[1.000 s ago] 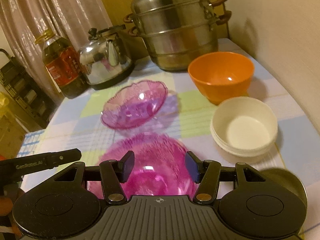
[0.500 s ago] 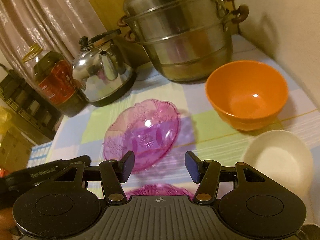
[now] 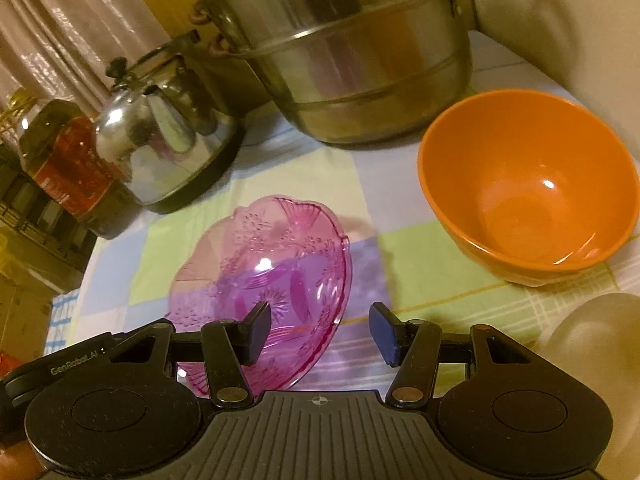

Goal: Organize plates and bowls
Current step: 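Move both grippers to the last pink dish by the kettle and close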

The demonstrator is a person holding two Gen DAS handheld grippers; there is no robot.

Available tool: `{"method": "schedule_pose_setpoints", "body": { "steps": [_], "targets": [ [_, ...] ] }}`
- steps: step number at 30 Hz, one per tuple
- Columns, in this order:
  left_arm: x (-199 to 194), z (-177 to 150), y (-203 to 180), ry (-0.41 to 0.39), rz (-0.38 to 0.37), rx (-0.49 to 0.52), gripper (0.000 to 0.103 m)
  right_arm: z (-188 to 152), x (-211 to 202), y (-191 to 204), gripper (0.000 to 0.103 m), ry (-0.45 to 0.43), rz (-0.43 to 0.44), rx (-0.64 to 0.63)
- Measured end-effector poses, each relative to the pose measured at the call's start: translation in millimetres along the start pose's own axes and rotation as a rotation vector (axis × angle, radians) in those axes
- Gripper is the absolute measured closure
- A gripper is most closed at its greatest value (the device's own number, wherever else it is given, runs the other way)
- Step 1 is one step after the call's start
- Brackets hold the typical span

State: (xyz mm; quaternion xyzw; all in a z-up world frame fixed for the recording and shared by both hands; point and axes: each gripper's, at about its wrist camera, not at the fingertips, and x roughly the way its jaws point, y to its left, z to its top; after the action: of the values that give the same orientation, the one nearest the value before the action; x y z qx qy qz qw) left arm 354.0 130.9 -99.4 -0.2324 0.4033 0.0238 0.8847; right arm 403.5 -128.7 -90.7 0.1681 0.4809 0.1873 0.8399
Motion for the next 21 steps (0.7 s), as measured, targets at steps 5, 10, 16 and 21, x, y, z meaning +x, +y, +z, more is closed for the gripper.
{"method": "schedule_pose_setpoints", "body": {
  "steps": [5, 10, 16, 21],
  "targets": [
    [13, 1, 2, 0.017, 0.003, -0.02, 0.078, 2, 11, -1, 0.052, 0.018, -0.001, -0.007],
    [20, 3, -1, 0.028, -0.004, -0.015, 0.081, 4, 17, -3, 0.058, 0.019, -0.008, 0.004],
    [23, 3, -1, 0.038, 0.009, -0.017, 0.087, 5, 23, -3, 0.067, 0.024, 0.005, 0.014],
    [24, 3, 0, 0.037, 0.015, -0.019, 0.091, 4, 25, -3, 0.075, 0.022, -0.003, 0.02]
  ]
}}
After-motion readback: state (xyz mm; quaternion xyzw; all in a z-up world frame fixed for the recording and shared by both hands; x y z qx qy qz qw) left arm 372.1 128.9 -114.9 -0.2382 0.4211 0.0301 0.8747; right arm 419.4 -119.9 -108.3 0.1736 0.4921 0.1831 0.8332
